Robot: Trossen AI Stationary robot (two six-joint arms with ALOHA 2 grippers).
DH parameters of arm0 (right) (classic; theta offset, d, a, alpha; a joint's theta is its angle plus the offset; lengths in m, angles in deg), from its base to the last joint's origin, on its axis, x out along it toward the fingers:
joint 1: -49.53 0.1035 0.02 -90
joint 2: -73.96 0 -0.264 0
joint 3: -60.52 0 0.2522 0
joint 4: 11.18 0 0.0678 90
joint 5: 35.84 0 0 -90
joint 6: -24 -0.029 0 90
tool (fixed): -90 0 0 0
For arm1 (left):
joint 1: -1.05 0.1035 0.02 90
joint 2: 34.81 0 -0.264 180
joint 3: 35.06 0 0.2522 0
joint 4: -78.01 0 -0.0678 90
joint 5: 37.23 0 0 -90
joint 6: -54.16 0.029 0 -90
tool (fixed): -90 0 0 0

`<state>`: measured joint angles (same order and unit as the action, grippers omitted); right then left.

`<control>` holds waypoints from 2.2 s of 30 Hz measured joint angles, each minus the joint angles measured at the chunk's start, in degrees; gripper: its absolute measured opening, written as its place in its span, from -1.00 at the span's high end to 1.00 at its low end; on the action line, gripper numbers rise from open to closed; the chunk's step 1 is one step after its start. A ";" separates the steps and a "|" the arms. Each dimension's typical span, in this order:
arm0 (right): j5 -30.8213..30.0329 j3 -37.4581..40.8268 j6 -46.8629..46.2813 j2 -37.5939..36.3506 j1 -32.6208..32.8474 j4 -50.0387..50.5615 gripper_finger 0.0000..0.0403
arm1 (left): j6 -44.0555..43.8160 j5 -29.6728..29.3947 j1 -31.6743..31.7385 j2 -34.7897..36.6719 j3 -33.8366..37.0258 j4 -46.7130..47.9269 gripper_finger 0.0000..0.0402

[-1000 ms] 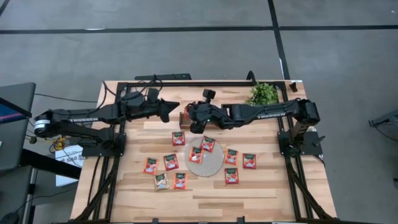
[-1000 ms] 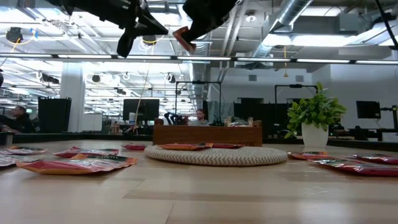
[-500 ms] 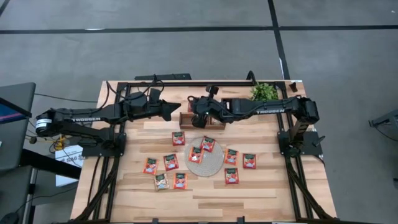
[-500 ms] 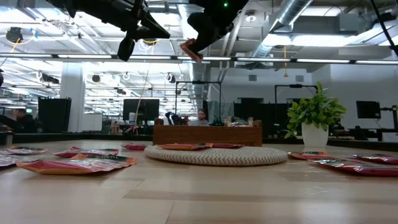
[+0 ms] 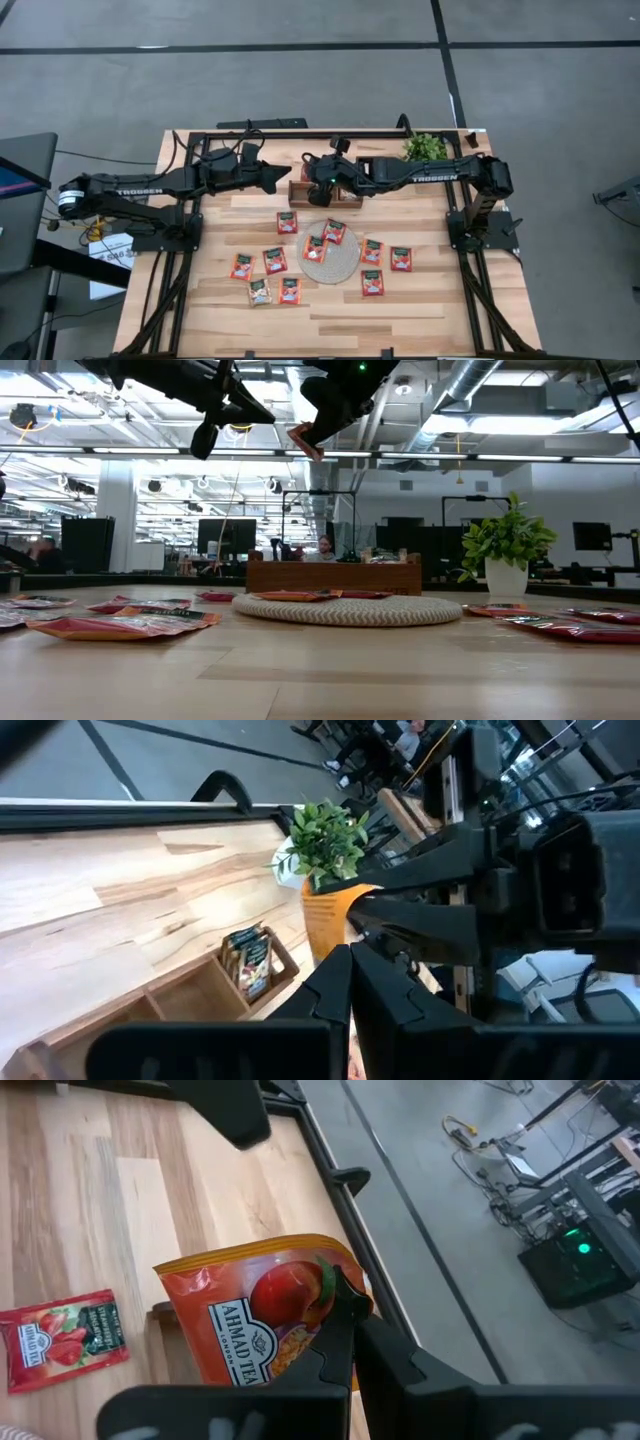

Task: Pick & Place Tea
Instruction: Put the orange tea bag into the middle section of the wooden organizer

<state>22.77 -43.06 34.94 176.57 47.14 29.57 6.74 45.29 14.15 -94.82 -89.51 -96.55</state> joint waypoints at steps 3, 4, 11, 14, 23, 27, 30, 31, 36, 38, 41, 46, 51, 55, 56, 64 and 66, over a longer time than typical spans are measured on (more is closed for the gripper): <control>0.17 0.00 0.60 0.00 0.00 0.01 1.00 | -0.08 2.67 0.02 -1.67 0.00 -0.28 1.00; 0.28 0.00 1.06 0.00 0.01 -0.01 1.00 | -0.11 3.97 0.00 -2.45 0.00 -0.99 1.00; 0.52 0.04 1.35 -0.02 0.11 0.85 1.00 | -0.26 11.02 0.03 -7.75 0.00 -6.36 1.00; 0.35 0.04 0.39 -0.02 0.11 2.93 1.00 | 0.08 11.88 0.20 -7.76 0.00 -6.49 1.00; 0.12 0.07 -0.35 -0.04 0.11 4.70 1.00 | 3.29 11.93 1.61 -6.61 0.00 -6.44 0.78; 0.64 0.07 0.02 -0.04 0.11 4.26 1.00 | 4.67 10.72 2.08 -6.61 0.00 -6.46 0.56; 1.46 0.07 0.02 -0.04 0.11 4.08 1.00 | 5.54 9.83 2.32 -6.61 0.00 -8.40 0.41; 1.47 0.07 0.04 -0.04 0.11 3.90 1.00 | 6.04 9.79 2.34 -6.61 0.00 -9.84 0.36; 1.89 0.07 0.04 -0.07 0.11 3.82 1.00 | 11.94 9.78 2.32 -6.59 -0.28 -11.96 0.22; 3.03 0.07 0.02 -0.07 0.09 3.80 1.00 | 14.55 9.45 2.32 -6.59 -1.22 -10.39 0.21; 4.31 0.07 0.01 -0.07 0.11 3.56 1.00 | 19.03 9.16 2.32 -7.31 -3.29 -6.35 0.21; 4.42 0.07 0.00 -0.07 0.11 3.54 1.00 | 21.54 9.18 2.30 -7.43 -5.88 -1.49 0.20; 4.42 0.07 -0.02 -0.07 0.09 3.54 1.00 | 23.97 9.58 2.19 -7.52 -6.78 0.90 0.20; 4.48 0.07 -0.02 -0.07 0.09 3.49 1.00 | 25.39 10.69 2.08 -7.49 -6.99 2.22 0.20; 4.49 0.07 -0.02 -0.07 0.09 3.42 1.00 | 26.52 10.67 1.89 -7.49 -6.99 2.34 0.20; 6.06 0.07 -0.60 -0.07 0.00 3.39 1.00 | 33.49 10.37 1.86 -7.49 -6.99 2.64 0.20; 6.13 0.07 -0.82 -0.07 0.00 3.37 1.00 | 34.54 10.25 1.86 -7.49 -6.99 2.64 0.20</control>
<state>28.90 -42.99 34.12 176.50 47.14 32.94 41.28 55.54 16.01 -102.31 -96.50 -93.91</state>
